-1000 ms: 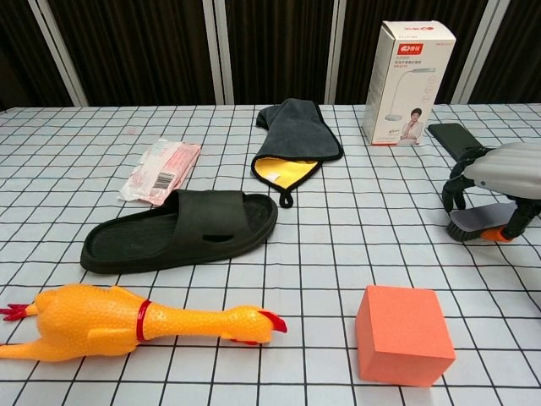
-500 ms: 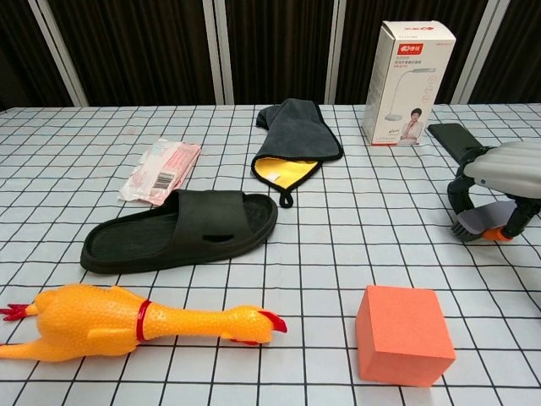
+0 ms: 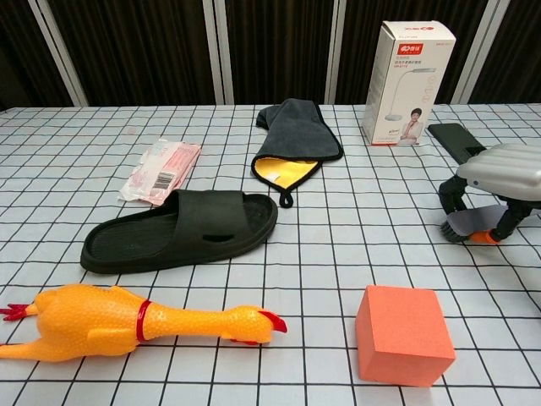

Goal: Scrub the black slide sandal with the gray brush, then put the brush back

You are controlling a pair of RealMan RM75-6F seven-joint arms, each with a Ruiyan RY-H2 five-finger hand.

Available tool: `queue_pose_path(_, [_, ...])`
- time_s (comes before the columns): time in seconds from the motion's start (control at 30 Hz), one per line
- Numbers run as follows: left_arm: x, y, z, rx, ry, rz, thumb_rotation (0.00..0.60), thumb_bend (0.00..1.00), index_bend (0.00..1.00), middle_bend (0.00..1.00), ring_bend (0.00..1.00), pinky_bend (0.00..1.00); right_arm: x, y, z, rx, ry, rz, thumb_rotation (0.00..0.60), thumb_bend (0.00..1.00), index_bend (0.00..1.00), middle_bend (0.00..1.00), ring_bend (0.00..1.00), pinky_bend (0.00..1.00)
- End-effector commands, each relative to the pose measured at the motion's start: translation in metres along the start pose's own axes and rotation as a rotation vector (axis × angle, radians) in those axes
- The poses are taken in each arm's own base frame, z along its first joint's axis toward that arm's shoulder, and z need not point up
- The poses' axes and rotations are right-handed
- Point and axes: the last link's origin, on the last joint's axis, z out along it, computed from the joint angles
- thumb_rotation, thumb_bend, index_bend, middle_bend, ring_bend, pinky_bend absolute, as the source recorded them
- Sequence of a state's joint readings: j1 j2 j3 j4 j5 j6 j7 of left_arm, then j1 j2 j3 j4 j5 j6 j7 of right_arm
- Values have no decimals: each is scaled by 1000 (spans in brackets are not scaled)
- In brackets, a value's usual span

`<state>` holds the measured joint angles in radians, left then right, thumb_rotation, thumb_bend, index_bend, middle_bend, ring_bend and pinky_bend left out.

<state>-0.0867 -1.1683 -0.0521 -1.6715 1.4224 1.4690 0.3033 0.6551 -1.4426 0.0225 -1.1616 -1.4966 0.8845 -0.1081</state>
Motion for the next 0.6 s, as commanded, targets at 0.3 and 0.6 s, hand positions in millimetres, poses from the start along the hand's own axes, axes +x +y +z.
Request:
queue_pose_path(0.3, [-5, 5, 2, -26, -30, 4, 600, 115, 0, 0, 0, 44, 8, -13, 10, 75, 36, -62, 600, 970, 700, 620, 413, 314])
queue_pose_path(0.6, [-8, 31, 14, -189, -62, 29, 600, 516, 17, 38, 6, 50, 33, -41, 24, 149, 78, -114, 600, 1000, 737, 654, 448, 350])
